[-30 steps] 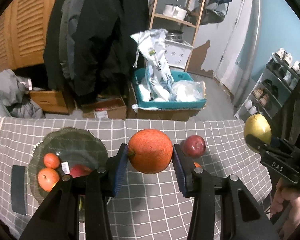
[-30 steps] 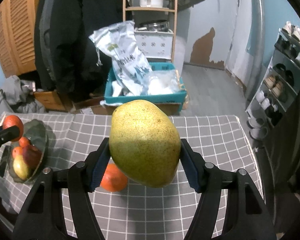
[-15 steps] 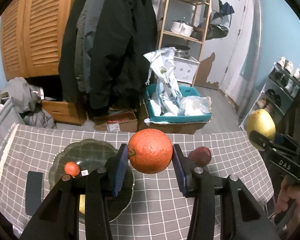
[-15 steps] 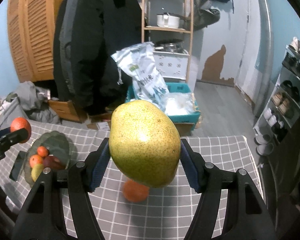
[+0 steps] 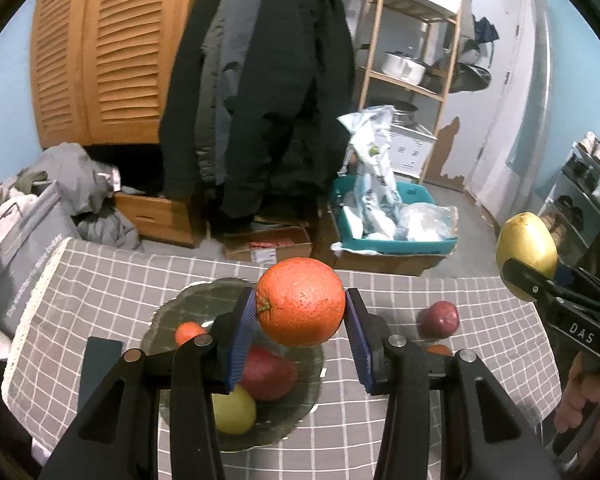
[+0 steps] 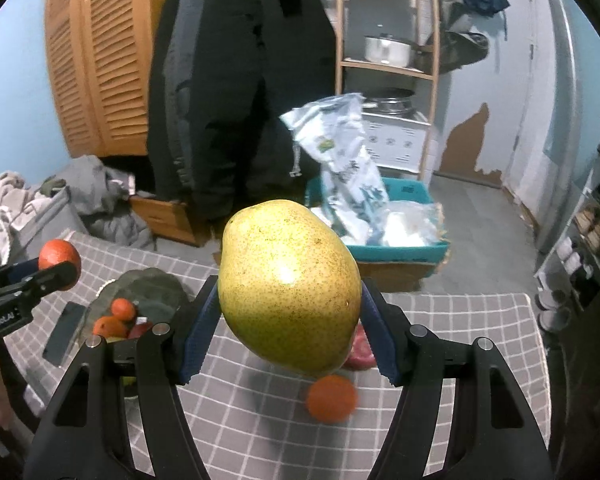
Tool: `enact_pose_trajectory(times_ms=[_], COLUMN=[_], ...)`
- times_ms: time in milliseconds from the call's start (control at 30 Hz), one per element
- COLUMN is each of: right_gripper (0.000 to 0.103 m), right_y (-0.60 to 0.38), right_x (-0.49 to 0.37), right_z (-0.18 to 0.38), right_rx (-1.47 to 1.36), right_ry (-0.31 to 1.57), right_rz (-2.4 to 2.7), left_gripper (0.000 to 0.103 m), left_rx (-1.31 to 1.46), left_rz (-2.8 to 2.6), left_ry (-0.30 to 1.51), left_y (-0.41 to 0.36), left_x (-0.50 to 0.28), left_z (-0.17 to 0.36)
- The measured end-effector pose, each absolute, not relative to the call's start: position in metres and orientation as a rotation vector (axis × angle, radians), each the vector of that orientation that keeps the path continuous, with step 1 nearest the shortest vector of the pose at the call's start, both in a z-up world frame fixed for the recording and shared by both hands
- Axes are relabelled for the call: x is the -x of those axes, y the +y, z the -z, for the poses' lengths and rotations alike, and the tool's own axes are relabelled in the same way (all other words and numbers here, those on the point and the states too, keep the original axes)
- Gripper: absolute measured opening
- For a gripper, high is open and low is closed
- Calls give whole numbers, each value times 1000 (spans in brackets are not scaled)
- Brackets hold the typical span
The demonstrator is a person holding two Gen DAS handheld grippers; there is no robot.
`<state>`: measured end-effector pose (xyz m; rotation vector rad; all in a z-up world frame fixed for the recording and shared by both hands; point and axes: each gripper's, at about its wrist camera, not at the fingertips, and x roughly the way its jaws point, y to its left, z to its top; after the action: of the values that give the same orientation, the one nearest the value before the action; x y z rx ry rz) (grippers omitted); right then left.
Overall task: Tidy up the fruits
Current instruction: 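Lower the orange into the green bowl and open the left tool while the right tool releases the pear there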
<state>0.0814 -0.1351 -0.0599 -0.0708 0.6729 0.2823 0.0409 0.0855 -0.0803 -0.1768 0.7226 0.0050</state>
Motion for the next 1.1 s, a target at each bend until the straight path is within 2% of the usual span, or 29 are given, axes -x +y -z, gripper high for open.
enact_pose_trajectory(times_ms=[433,1100], right_gripper=[68,68], right_y=[-69,8], right_x=[-93,-129], right_z=[69,147], right_rx=[106,151], right_ry=[699,859], right_rz=[-392,-519], left_gripper=[45,45], left_rx=[214,306], left_rz=[-80,-109], left_ry=[750,965], left_y=[131,166], left_x=[-41,-80], left_z=[96,191])
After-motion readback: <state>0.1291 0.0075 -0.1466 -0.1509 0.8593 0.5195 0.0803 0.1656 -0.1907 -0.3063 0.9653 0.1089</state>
